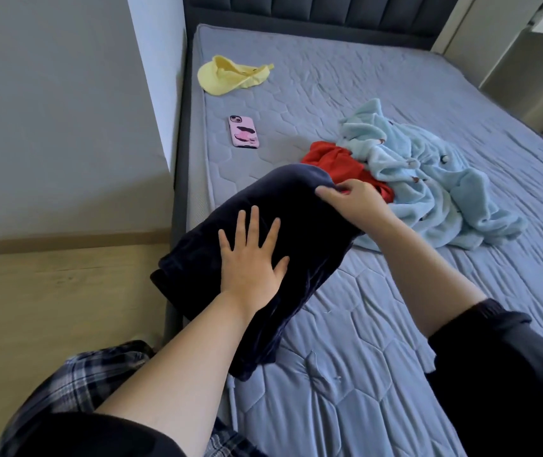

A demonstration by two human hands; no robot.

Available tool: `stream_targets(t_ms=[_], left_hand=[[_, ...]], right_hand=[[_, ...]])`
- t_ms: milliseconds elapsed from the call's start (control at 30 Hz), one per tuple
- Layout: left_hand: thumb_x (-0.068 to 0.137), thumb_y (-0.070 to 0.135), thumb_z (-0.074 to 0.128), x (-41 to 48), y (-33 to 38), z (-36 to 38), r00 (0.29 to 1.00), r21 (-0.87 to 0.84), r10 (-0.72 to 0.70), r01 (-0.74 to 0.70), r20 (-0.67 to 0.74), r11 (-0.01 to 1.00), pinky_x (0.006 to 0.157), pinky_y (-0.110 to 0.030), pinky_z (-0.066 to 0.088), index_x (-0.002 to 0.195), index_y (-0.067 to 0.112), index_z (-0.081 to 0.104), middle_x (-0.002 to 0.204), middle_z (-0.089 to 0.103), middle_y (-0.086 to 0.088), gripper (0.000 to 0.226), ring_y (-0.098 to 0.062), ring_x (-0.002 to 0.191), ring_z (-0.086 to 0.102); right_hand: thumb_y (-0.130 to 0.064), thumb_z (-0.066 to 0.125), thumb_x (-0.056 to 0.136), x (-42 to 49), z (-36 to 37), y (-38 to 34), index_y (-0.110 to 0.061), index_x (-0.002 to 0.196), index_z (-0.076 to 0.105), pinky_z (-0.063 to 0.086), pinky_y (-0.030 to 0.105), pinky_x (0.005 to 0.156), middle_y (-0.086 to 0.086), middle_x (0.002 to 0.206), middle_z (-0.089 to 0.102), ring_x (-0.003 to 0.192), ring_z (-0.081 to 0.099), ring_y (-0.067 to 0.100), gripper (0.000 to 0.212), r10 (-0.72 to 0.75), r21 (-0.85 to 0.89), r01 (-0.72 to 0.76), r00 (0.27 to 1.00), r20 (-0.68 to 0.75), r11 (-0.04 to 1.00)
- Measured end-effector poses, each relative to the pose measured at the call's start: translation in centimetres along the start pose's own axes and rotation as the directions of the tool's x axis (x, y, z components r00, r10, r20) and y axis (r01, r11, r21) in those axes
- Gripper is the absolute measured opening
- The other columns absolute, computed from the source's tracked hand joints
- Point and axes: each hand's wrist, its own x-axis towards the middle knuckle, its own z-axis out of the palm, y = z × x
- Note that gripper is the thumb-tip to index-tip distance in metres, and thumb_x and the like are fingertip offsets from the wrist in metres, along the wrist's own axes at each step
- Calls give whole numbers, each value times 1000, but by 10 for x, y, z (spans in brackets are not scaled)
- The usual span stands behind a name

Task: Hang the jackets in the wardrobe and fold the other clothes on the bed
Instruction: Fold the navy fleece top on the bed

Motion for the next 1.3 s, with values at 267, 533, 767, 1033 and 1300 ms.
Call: stream_targets(t_ms=[267, 533, 767, 1033, 1300], left_hand=[[91, 65, 22, -6, -17, 15, 981, -76, -67, 81, 181, 994, 110, -64, 6, 148, 36, -15, 159, -15, -5, 74, -31, 145, -14], [88, 65, 28, -6, -18, 22, 984, -73, -103, 115, 147, 991, 112, -61, 9, 151, 15, -11, 160, -7, -10, 89, -32, 146, -8], [91, 64, 30, 4, -16, 24, 977, -96, -28, 49, 212, 994, 114, -54, -5, 152, 11, -1, 161, -6, -7, 87, -23, 147, -13], [96, 51, 27, 20, -39, 25, 941, -162, -323, 336, 102, 928, 115, -53, -2, 152, 28, 18, 160, 11, 3, 61, -22, 148, 1], [95, 60, 13, -6, -63, 41, 752, -88, -546, 613, 368, 785, 112, -59, 1, 151, 33, -9, 161, -6, 1, 66, -24, 147, -6]], right_hand=[[-23, 62, 87, 26, 32, 27, -7, 98, 63, 41, 32, 75, 15, 99, 66, 96, 61, 33, 19, -89, -154, 88, 996, 1, 984], [-14, 43, 82, 27, 74, -36, -11, 130, 51, 23, 47, 111, 13, 138, 49, 129, 38, 31, 49, -732, -355, 643, 635, -247, 679], [-43, 29, 101, 69, 131, 33, -35, 151, 15, 1, 49, 117, -6, 161, 7, 148, 2, 17, 52, -331, -445, 435, 896, 294, 783], [-43, 24, 100, 88, 153, 39, -32, 152, 13, 4, 48, 116, -3, 161, 8, 147, 4, 19, 53, -275, -440, 371, 923, 269, 818], [-39, 27, 99, 64, 151, -3, -23, 152, 13, -2, 56, 114, 5, 161, 0, 147, -2, 25, 58, -305, -664, 389, 920, 246, 639]])
